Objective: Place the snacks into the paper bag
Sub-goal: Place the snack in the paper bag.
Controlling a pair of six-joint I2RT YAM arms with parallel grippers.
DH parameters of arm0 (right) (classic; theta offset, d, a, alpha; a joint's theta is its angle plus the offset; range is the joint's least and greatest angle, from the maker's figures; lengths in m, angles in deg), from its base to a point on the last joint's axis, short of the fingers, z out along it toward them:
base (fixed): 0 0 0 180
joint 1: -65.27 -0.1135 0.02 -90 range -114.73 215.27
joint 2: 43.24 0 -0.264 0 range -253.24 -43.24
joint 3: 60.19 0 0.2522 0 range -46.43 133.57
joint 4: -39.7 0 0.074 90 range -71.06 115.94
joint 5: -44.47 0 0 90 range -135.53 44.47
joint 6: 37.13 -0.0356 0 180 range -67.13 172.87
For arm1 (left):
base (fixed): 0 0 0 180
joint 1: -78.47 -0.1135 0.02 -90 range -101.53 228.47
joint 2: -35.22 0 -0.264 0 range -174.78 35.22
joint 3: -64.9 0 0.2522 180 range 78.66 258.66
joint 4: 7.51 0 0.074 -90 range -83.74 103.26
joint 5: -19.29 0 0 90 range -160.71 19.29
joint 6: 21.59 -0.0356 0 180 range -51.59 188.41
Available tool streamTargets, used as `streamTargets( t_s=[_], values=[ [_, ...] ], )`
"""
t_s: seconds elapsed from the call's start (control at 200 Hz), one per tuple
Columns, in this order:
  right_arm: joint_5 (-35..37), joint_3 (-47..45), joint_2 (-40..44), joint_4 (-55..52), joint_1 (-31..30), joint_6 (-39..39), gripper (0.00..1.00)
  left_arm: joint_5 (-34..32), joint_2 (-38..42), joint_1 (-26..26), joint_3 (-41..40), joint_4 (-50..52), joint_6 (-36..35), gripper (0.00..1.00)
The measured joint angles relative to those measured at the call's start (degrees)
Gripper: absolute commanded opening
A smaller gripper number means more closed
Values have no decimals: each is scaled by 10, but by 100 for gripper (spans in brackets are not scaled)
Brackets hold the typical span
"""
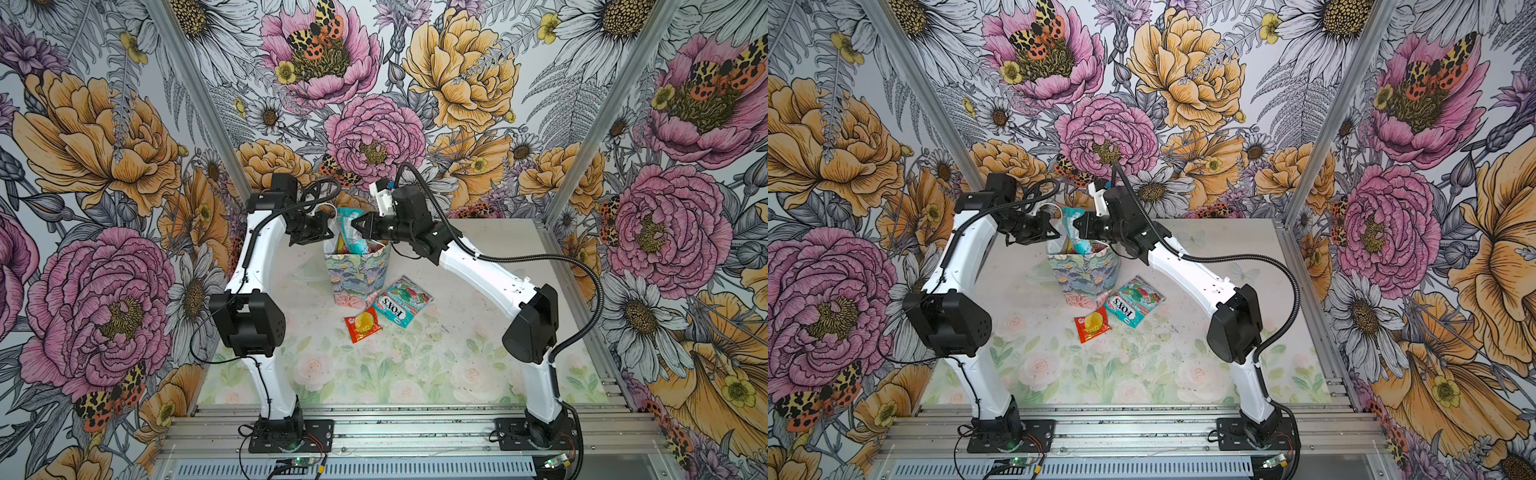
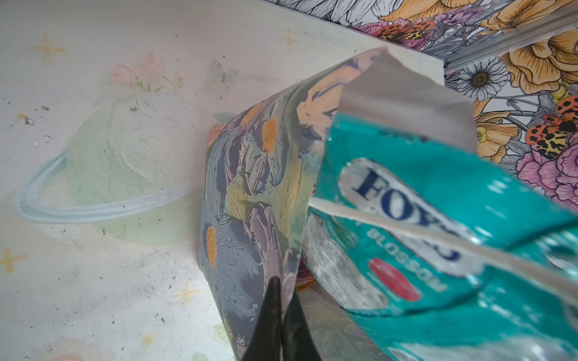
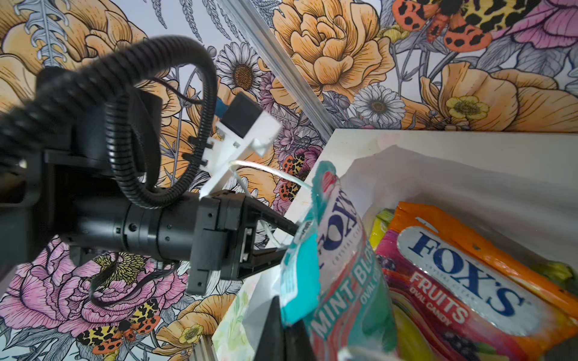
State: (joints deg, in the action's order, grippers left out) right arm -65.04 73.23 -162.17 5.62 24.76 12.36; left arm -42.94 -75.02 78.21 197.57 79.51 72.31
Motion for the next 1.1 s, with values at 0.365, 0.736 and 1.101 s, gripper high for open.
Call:
streamTargets(
  t_s=[0.365,0.736,1.101],
  values=[
    [49,-57,26,-1,38,-4,72,0,0,0,0,0,0,0],
    [83,-104,119,7,46,7,74,0,0,0,0,0,0,0],
    [127,-73,109,-82,50,86,47,0,0,0,0,0,0,0]
  ],
)
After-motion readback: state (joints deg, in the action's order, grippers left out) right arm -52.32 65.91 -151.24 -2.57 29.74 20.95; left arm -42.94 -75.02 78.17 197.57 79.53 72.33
